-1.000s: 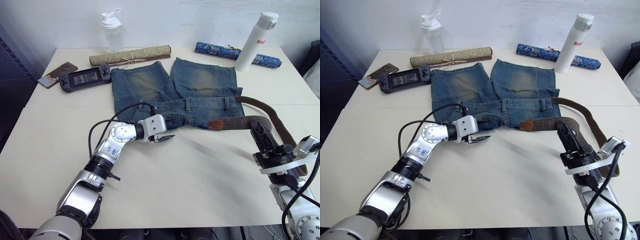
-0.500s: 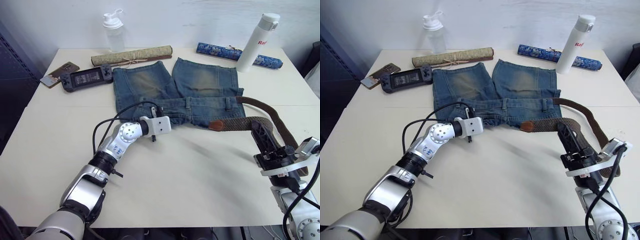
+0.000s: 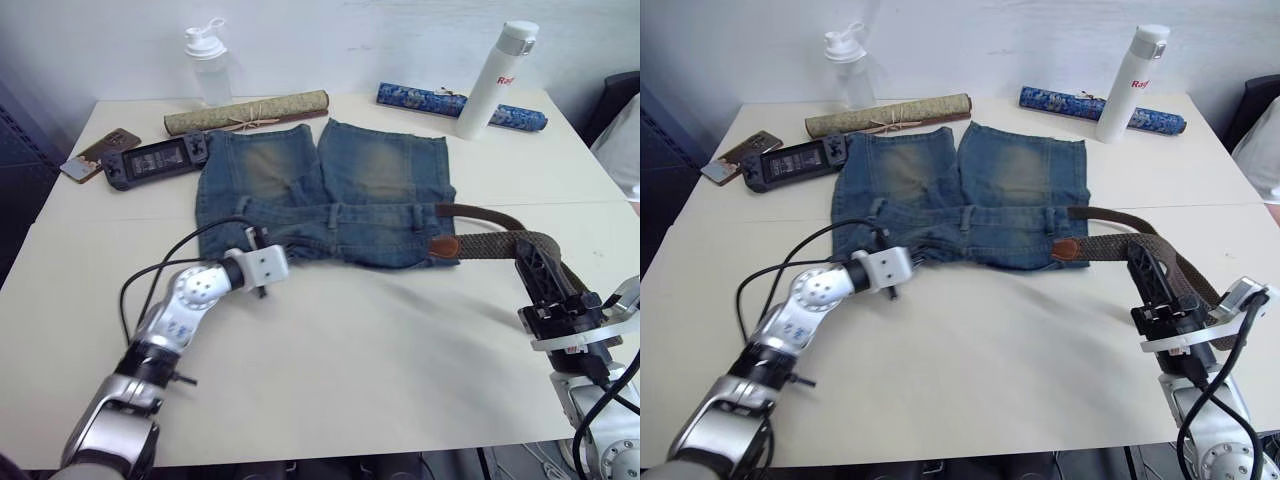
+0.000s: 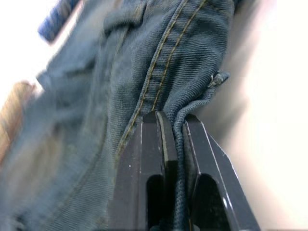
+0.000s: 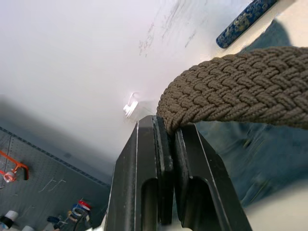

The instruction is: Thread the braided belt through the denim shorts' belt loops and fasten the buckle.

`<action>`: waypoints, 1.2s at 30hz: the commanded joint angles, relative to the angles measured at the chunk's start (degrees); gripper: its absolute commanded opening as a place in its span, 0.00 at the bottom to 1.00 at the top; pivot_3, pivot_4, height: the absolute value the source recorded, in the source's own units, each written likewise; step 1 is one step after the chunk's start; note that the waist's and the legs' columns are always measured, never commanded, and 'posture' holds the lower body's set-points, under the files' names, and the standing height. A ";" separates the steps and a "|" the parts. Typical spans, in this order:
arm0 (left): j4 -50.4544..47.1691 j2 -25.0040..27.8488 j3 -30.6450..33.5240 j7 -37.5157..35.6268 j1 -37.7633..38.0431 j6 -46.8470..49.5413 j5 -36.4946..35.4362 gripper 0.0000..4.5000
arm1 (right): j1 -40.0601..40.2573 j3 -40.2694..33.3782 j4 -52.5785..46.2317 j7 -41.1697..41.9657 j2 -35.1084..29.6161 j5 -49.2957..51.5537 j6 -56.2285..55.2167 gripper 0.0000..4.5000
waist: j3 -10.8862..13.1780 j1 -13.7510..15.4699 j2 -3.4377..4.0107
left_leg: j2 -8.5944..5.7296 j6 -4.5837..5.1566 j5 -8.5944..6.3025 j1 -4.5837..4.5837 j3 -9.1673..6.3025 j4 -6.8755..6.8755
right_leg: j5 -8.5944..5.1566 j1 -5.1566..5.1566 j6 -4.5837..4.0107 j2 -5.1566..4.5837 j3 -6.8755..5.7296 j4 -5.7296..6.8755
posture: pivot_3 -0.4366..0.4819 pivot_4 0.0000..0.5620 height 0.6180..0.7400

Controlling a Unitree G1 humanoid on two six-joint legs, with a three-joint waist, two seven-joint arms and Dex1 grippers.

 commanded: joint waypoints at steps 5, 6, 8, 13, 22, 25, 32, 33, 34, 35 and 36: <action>-25.55 3.47 2.43 -10.11 20.14 6.63 -13.75 0.01 | 0.43 -3.36 -0.62 -0.19 -4.58 1.80 1.16 0.00 | -0.01 0.24 0.03 | -0.01 0.01 -0.08 0.03 -0.06 0.04 | 0.00 0.14 0.00 -0.08 0.43 -0.09 | 0.48 0.27 0.82; -27.78 3.35 2.36 -10.20 21.51 7.57 -14.39 0.01 | 0.73 -3.52 -0.72 -0.17 -5.19 1.86 1.52 0.00 | 0.00 0.27 0.05 | -0.01 0.00 -0.09 0.05 -0.05 0.04 | 0.00 0.13 0.00 -0.08 0.48 -0.10 | 0.48 0.27 0.82; -31.07 2.92 2.59 -9.66 23.68 9.45 -14.86 0.01 | 1.26 -4.05 -0.98 -0.06 -6.33 2.29 2.17 0.00 | 0.00 0.87 0.05 | -0.02 0.02 -0.10 0.04 -0.07 0.06 | 0.00 0.12 0.00 -0.09 0.50 -0.20 | 0.48 0.27 0.82; -31.50 2.50 3.65 -8.53 26.62 11.15 -13.87 0.01 | 2.68 -5.49 -0.74 0.16 -9.30 3.14 3.69 0.00 | -0.03 1.19 0.10 | -0.02 0.02 -0.13 0.06 -0.10 0.03 | 0.00 0.07 -0.03 -0.07 0.62 -0.16 | 0.48 0.27 0.82; -23.73 5.89 8.31 -9.29 30.45 0.98 -12.20 0.01 | 1.34 -5.75 1.37 0.63 -12.12 3.38 5.68 0.00 | -0.03 0.91 0.11 | 0.02 0.02 -0.14 0.05 0.01 0.02 | 0.00 -0.02 -0.03 -0.02 0.68 -0.12 | 0.48 0.27 0.82; -20.45 7.65 9.44 -10.36 31.60 -5.45 -11.81 0.01 | 0.65 -5.41 2.02 0.98 -12.60 3.41 6.59 0.00 | -0.03 0.61 0.11 | 0.04 0.03 -0.17 0.04 0.04 0.00 | -0.01 -0.06 -0.05 -0.02 0.71 -0.13 | 0.48 0.27 0.82; -17.47 8.25 10.71 -9.94 31.20 -10.19 -12.30 0.01 | -0.60 -4.19 3.65 1.65 -12.86 2.07 8.57 0.00 | -0.03 0.50 0.11 | 0.04 0.06 -0.19 0.04 0.09 0.01 | -0.01 -0.08 -0.05 -0.04 0.72 -0.14 | 0.48 0.27 0.82; -18.48 8.20 10.70 -10.69 31.48 -9.40 -14.02 0.10 | -0.73 -3.98 3.85 1.73 -12.85 1.80 8.83 0.00 | -0.03 0.49 0.11 | 0.04 0.06 -0.19 0.04 0.09 0.01 | -0.01 -0.08 -0.05 -0.04 0.72 -0.13 | 0.48 0.27 0.82; -19.84 8.31 10.67 -11.68 31.78 -7.97 -16.16 0.20 | -0.86 -3.78 4.05 1.85 -12.92 1.27 9.14 0.00 | -0.03 0.47 0.10 | 0.04 0.05 -0.19 0.04 0.09 0.01 | -0.01 -0.08 -0.05 -0.04 0.72 -0.13 | 0.48 0.27 0.82; -21.13 8.58 10.76 -12.58 31.97 -6.19 -18.09 0.28 | -1.09 -3.60 4.30 1.92 -12.95 0.93 9.38 0.00 | -0.03 0.47 0.11 | 0.04 0.05 -0.19 0.04 0.09 0.01 | -0.01 -0.08 -0.05 -0.04 0.72 -0.12 | 0.48 0.27 0.82; -22.41 8.82 11.03 -13.27 32.12 -3.74 -20.09 0.35 | -1.40 -3.43 4.54 1.91 -12.95 0.71 9.56 0.00 | -0.03 0.46 0.11 | 0.04 0.05 -0.19 0.04 0.09 0.00 | -0.01 -0.08 -0.05 -0.04 0.73 -0.12 | 0.48 0.27 0.82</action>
